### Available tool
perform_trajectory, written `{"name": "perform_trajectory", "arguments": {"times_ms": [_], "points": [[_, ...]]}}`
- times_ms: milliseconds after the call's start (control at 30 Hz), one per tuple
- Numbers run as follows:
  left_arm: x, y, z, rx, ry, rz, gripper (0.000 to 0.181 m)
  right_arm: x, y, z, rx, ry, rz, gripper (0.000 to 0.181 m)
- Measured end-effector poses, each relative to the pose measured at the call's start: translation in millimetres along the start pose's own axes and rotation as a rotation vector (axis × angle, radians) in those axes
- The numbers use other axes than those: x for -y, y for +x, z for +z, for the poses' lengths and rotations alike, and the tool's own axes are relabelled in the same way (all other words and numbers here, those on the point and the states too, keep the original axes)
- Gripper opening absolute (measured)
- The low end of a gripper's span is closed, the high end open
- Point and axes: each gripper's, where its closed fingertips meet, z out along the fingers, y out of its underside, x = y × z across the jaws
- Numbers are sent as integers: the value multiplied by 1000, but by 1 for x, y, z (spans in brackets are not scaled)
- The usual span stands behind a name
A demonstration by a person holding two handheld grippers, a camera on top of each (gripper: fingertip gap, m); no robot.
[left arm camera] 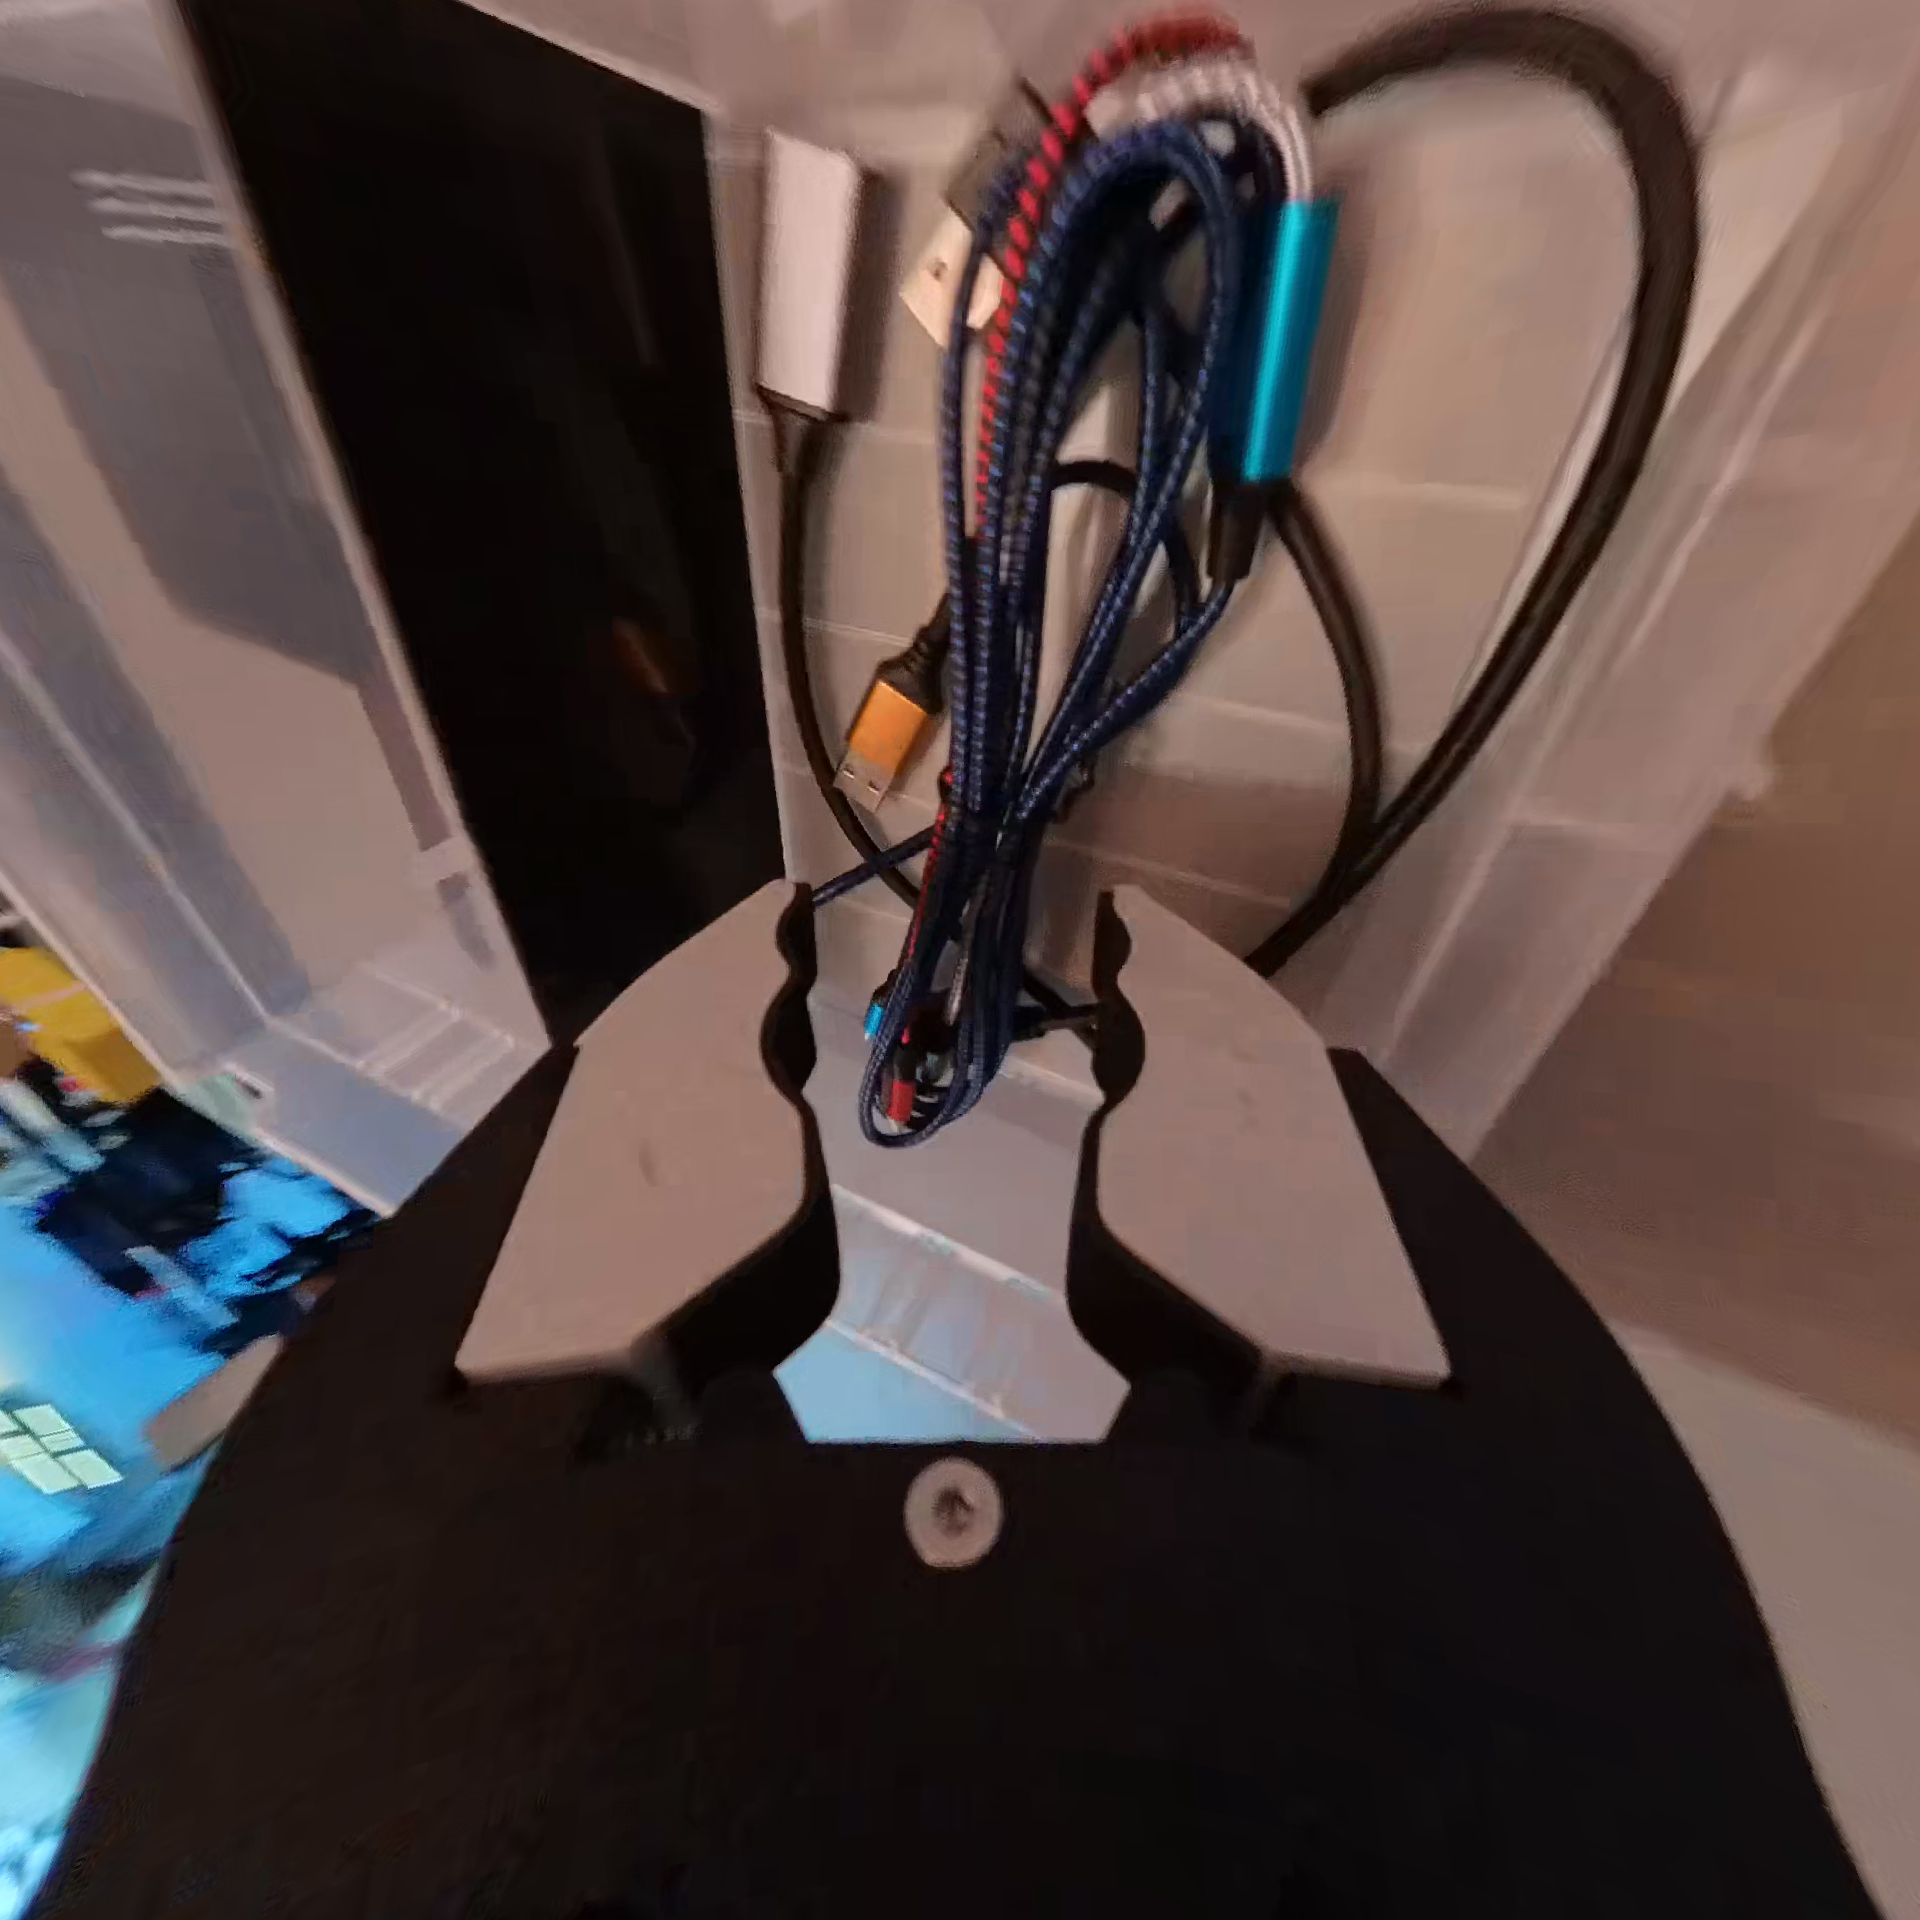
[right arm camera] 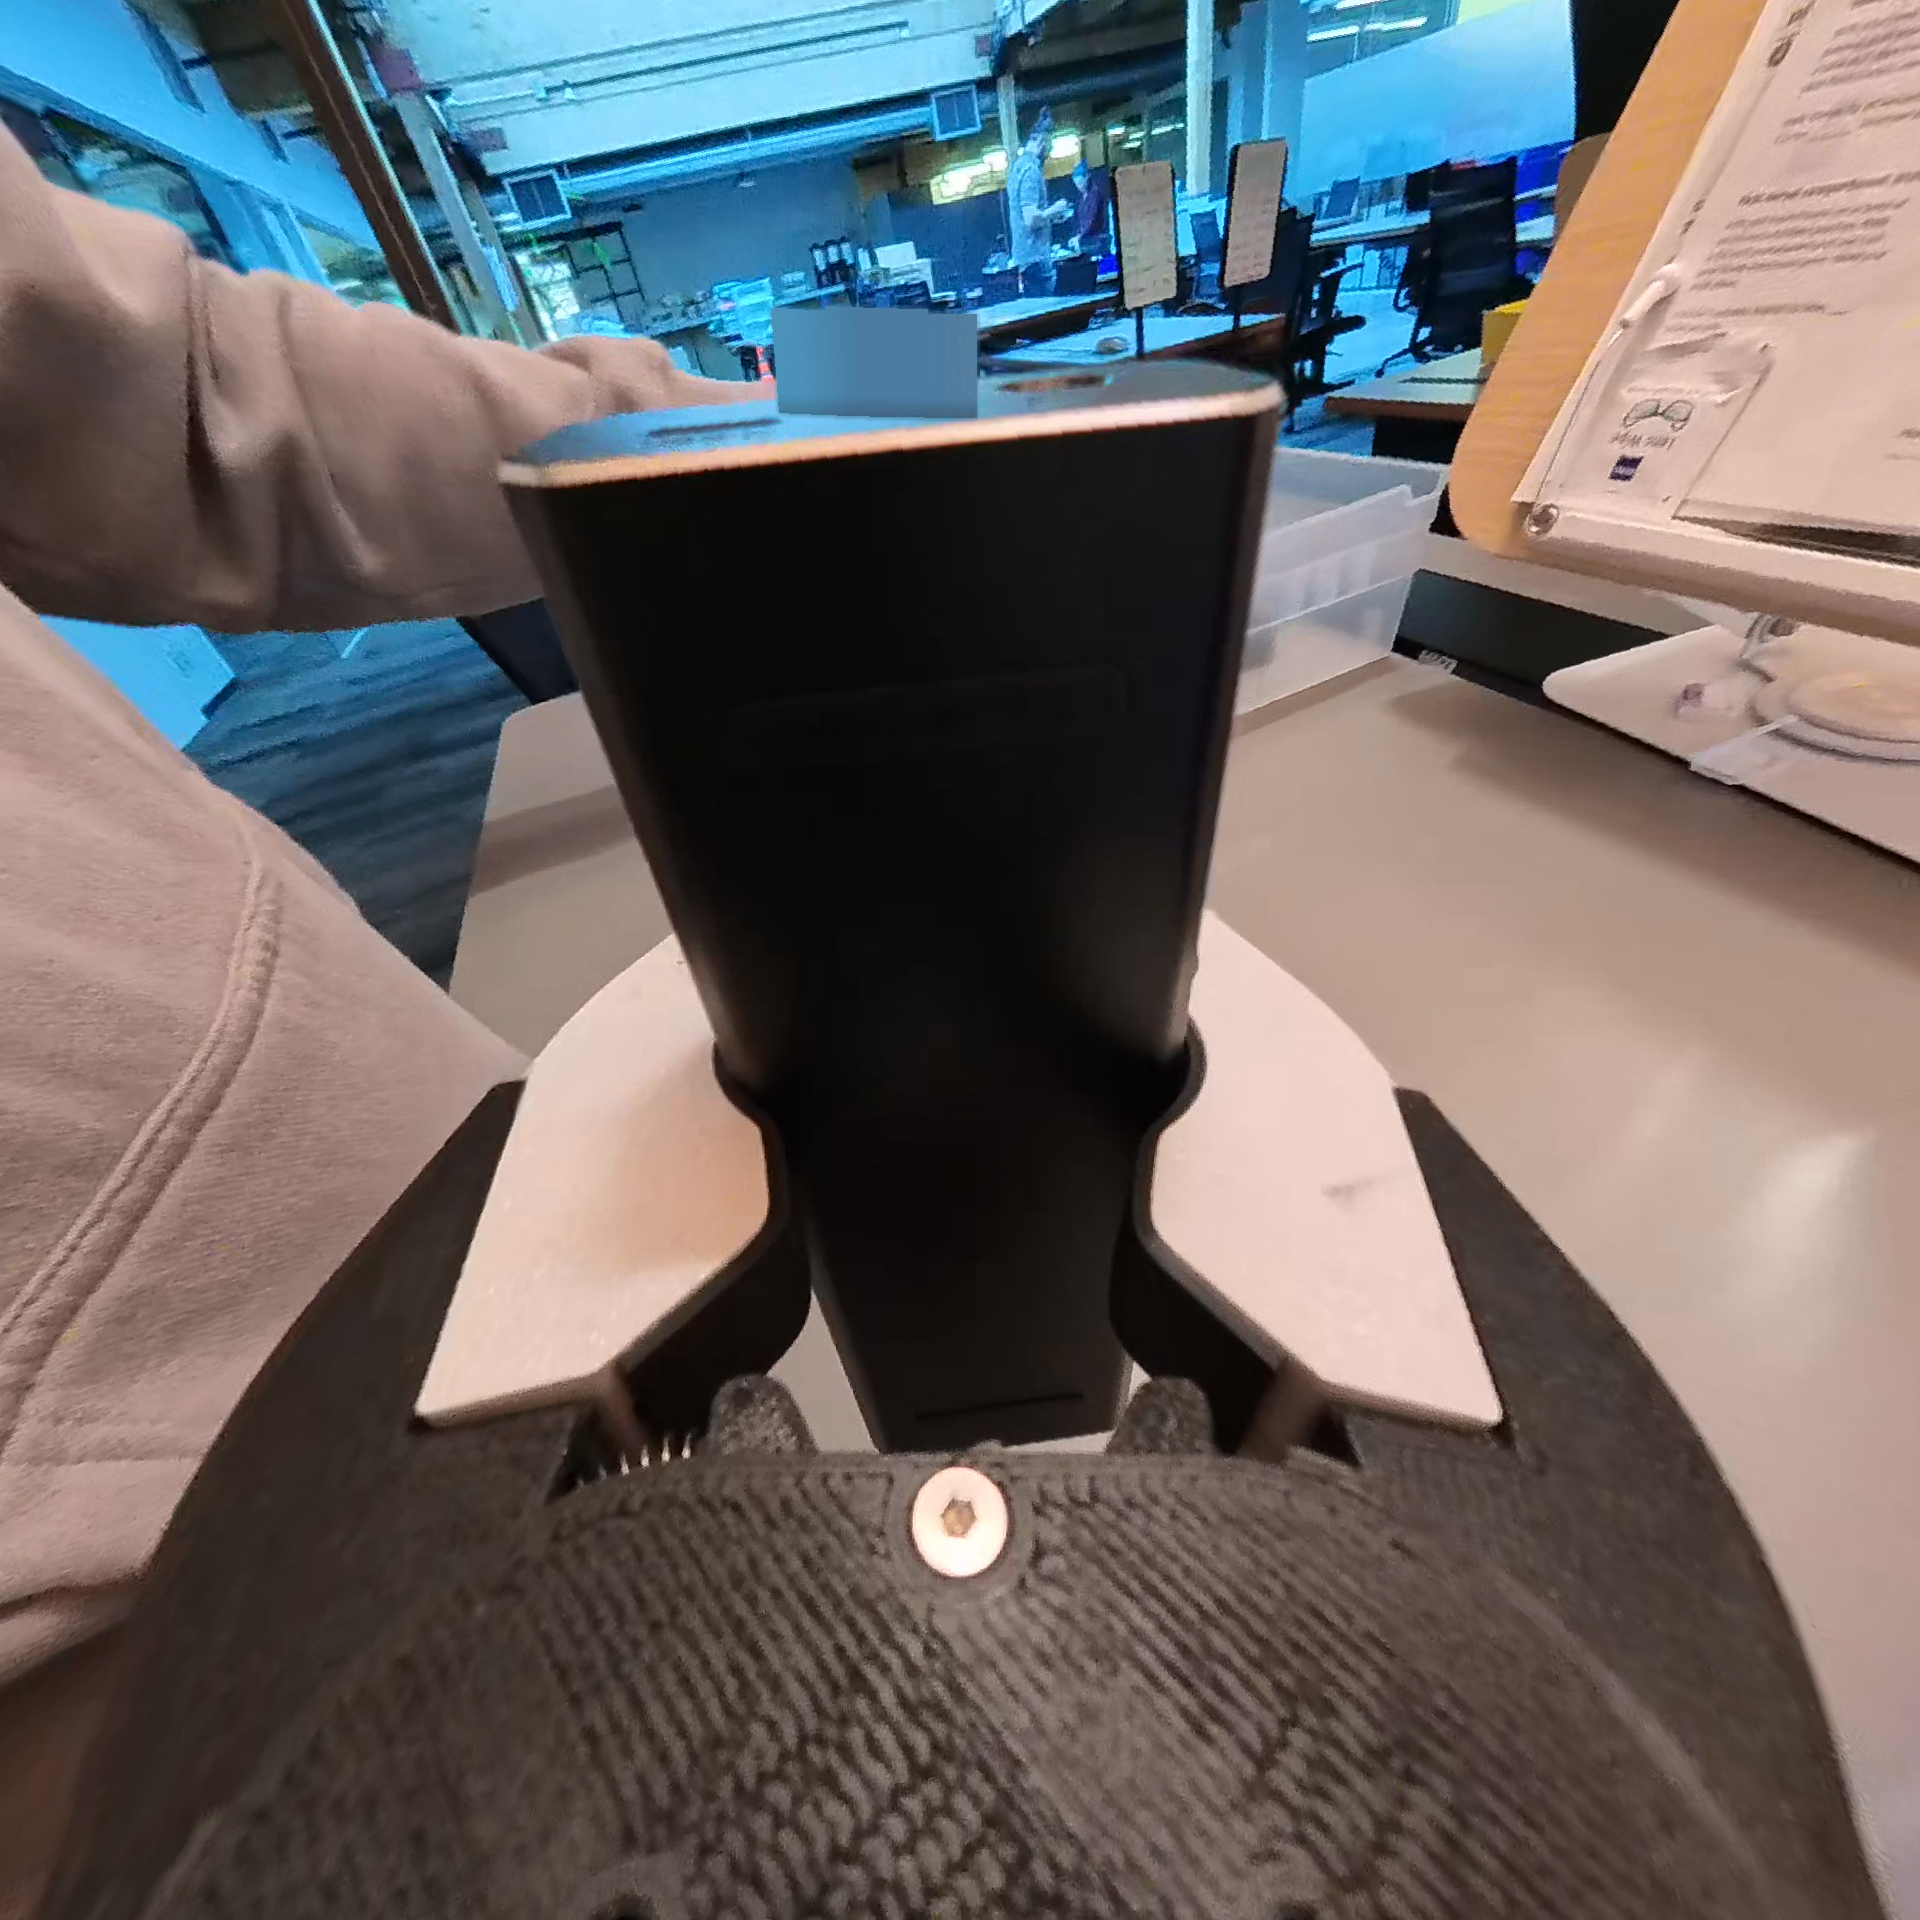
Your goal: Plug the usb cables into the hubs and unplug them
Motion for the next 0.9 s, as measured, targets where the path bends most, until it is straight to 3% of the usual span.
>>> {"name": "perform_trajectory", "arguments": {"times_ms": [67, 167, 267, 367, 500, 600, 700, 800, 900], "points": [[1, -3, 12, 34, -33, 54, 50, -5, 0, 0, -5, -10, 2, 74], [3, 0, 19, 35, -32, 67, 21, -9, 1, 0, -13, -14, 12, 74], [3, -4, 11, 80, -2, 81, 17, -9, 1, -4, -27, 0, 13, 74], [2, -16, -17, 171, 36, 69, 15, -9, 3, -9, -44, 11, 16, 74], [5, -52, -83, 410, 108, 36, 14, -8, 9, -17, -69, 29, 27, 74], [35, -58, -139, 545, 255, 67, 14, -3, 11, -21, -65, 64, 41, 74], [88, -32, -176, 572, 439, 171, 14, 9, 5, -23, 30, 154, 87, 74], [143, 14, -185, 544, 577, 330, 14, 26, -2, -27, 145, 242, 118, 74], [184, 63, -163, 495, 631, 507, 14, 40, -7, -32, 233, 313, 106, 74]]}}
